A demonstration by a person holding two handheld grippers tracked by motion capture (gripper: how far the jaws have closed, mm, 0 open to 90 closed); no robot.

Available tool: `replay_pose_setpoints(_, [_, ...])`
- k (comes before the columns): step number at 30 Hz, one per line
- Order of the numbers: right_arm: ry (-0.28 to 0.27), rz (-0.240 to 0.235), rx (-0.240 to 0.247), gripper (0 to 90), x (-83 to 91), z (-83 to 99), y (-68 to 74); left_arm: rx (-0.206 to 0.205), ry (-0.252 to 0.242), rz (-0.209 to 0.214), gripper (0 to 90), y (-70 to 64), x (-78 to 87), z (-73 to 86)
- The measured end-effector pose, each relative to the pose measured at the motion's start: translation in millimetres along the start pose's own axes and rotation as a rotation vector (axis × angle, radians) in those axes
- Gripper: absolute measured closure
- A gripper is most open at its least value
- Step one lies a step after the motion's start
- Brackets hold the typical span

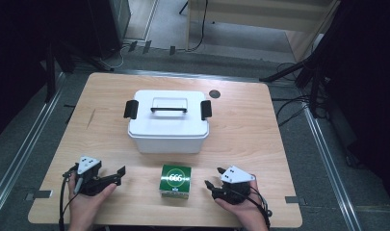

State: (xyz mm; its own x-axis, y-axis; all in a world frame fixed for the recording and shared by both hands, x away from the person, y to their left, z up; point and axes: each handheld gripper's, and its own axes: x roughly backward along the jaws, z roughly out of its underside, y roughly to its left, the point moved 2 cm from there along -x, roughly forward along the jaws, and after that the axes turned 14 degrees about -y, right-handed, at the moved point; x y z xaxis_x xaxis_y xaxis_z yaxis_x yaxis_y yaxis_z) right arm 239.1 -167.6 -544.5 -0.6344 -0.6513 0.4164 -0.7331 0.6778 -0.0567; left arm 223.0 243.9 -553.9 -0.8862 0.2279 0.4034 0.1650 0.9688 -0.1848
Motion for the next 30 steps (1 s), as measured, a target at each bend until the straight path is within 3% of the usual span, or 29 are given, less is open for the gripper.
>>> replay_pose_setpoints(2, [0.017,-0.011,0.012,26.7,3.5,-2.0,-2.1,-0.007,0.001,-0.022,1.6,10.8,-0.5,0.2])
replay_pose_setpoints(6, [0.054,-0.045,0.03,10.8,9.5,-6.1,-8.2,0.009,-0.027,-0.104,1.7,31.6,2.0,-1.4])
replay_pose_setpoints(10, [0.067,-0.045,0.027,9.4,15.2,-10.5,-19.5,0.023,-0.081,-0.168,1.6,50.0,8.0,-3.7])
replay_pose_setpoints(13, [0.067,-0.039,0.019,9.4,21.2,-17.0,-30.0,0.03,-0.114,-0.175,1.6,57.7,9.4,-0.7])
replay_pose_setpoints(17, [0.069,-0.028,0.015,11.4,29.7,-28.1,-46.2,0.043,-0.164,-0.206,1.6,61.1,12.3,-0.9])
replay_pose_setpoints(23, [0.113,-0.025,0.05,11.8,39.8,-51.5,-68.6,0.03,-0.166,-0.22,1.6,60.7,10.4,0.2])
replay_pose_setpoints(26, [0.108,-0.037,0.054,11.4,41.7,-62.5,-76.8,0.027,-0.169,-0.215,1.6,59.9,9.8,0.5])
replay_pose_setpoints(27, [0.109,-0.072,0.038,9.5,42.2,-72.6,-85.2,0.015,-0.169,-0.219,1.6,58.9,9.9,0.6])
replay_pose_setpoints(30, [0.139,-0.099,0.065,9.5,41.9,-87.0,-95.9,0.006,-0.168,-0.208,1.6,58.0,9.9,0.9])
